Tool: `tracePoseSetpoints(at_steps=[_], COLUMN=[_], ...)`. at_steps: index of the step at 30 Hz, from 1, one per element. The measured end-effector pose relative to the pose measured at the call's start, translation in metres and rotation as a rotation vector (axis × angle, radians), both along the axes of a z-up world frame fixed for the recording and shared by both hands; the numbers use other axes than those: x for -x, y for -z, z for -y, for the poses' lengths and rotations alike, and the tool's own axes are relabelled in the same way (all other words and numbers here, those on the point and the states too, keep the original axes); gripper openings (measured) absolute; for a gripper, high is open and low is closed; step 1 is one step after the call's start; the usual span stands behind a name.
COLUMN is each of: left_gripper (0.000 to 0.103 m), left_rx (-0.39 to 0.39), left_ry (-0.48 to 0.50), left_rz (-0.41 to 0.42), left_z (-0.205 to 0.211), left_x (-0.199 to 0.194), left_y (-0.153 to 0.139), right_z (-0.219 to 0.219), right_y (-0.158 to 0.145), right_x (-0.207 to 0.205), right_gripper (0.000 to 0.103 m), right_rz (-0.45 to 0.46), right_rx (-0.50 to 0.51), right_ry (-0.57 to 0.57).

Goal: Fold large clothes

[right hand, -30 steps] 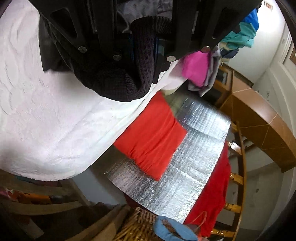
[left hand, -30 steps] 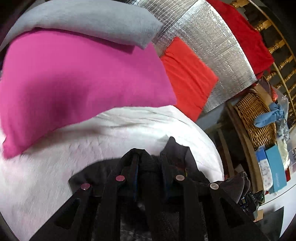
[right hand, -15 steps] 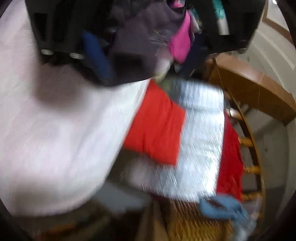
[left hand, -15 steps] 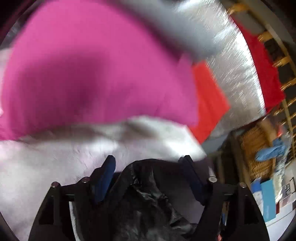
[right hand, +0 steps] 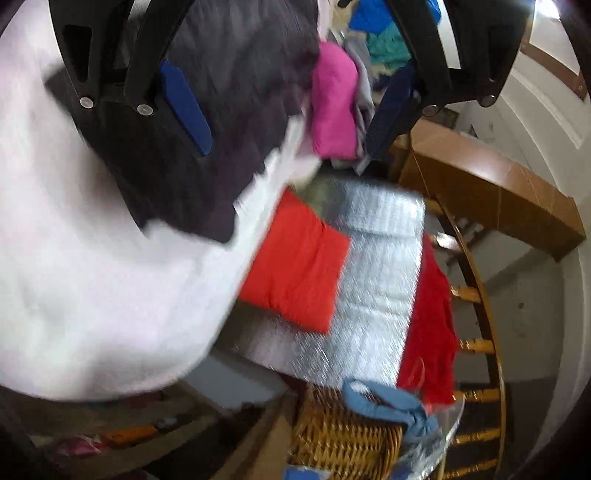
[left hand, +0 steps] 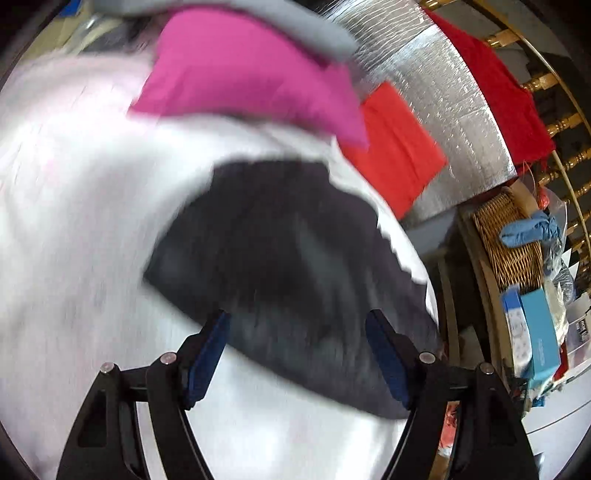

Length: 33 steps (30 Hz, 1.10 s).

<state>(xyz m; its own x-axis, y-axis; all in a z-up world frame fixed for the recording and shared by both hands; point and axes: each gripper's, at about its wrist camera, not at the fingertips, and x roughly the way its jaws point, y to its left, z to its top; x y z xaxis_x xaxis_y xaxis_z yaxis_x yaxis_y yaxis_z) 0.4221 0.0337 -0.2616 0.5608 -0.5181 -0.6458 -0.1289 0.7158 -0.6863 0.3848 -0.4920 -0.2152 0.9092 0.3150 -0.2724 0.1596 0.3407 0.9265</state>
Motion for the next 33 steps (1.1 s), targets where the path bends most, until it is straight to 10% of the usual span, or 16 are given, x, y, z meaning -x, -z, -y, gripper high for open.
tracePoseSetpoints(at_steps=[11,24,26,28,33], left_gripper=[0.077,0.078,0.074,0.052,0.033], left_rx=[0.102,0.303,0.269,0.240,0.168], left_ry=[-0.224,-0.306,-0.296,-0.277,-0.236], left_rz=[-0.113,-0.101,-0.082,-0.054,0.017], left_z=[-0.044,-0.044,-0.038,-0.032,-0.025], left_x=[0.012,-0.046,-0.050,-0.053,-0.052], left_y=[0.045,0.075,0.072,0.068,0.045], right_z=[-0.034,-0.023,-0.024,-0.026,-0.028], right_y=[0.094,0.107,0.101,0.101,0.080], right_x=[0.042,-0.017,-0.022,-0.028,-0.019], right_gripper=[0.088,0.088,0.082,0.055,0.040], right_rz=[-0.251,-0.195,-0.204,-0.220,-0.190], right_rx=[-0.152,-0.071,-0.031,0.000,0.091], right_ry=[0.018,0.131,0.145,0.149,0.142])
